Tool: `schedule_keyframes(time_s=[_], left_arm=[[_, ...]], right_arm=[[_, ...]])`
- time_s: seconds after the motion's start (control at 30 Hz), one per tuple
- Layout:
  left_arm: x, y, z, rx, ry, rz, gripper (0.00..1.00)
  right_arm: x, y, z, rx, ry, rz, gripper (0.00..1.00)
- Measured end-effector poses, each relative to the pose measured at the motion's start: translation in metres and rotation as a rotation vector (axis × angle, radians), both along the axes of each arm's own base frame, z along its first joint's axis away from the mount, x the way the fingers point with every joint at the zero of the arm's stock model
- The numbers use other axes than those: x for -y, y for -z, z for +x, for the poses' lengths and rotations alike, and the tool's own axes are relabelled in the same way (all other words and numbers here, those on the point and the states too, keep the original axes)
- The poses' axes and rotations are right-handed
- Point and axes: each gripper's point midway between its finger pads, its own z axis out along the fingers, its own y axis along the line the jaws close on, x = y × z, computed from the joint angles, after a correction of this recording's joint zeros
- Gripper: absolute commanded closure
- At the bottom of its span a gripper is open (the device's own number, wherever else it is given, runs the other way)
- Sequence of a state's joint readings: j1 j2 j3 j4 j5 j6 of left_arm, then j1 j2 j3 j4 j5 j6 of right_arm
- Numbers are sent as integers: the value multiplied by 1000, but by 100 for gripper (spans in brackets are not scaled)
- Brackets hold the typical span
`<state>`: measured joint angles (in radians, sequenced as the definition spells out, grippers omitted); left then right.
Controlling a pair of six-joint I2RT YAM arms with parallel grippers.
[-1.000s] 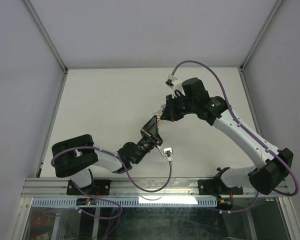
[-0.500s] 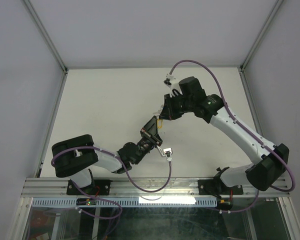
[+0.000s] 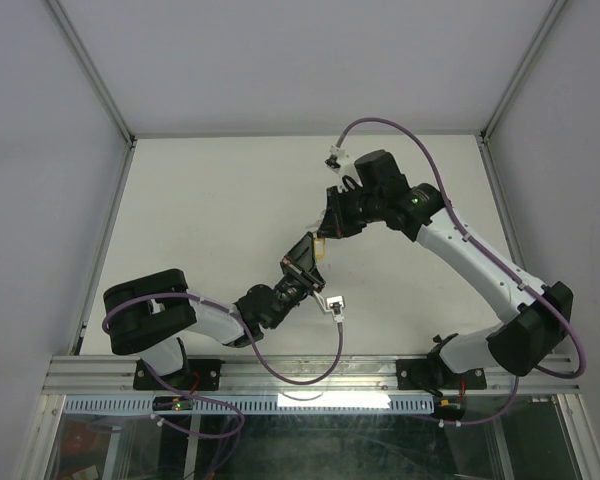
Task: Put the keys on the keyring
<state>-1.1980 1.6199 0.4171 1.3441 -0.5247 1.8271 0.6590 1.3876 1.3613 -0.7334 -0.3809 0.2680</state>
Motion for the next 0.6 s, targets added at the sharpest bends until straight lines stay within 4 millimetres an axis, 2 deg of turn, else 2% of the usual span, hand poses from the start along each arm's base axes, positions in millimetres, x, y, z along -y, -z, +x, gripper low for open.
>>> schedule_keyframes(time_s=[0.6], left_arm=[[1,4,1,-8,-3,20,100]], right_arm=[[1,7,-6,-57,-10,-28,100]])
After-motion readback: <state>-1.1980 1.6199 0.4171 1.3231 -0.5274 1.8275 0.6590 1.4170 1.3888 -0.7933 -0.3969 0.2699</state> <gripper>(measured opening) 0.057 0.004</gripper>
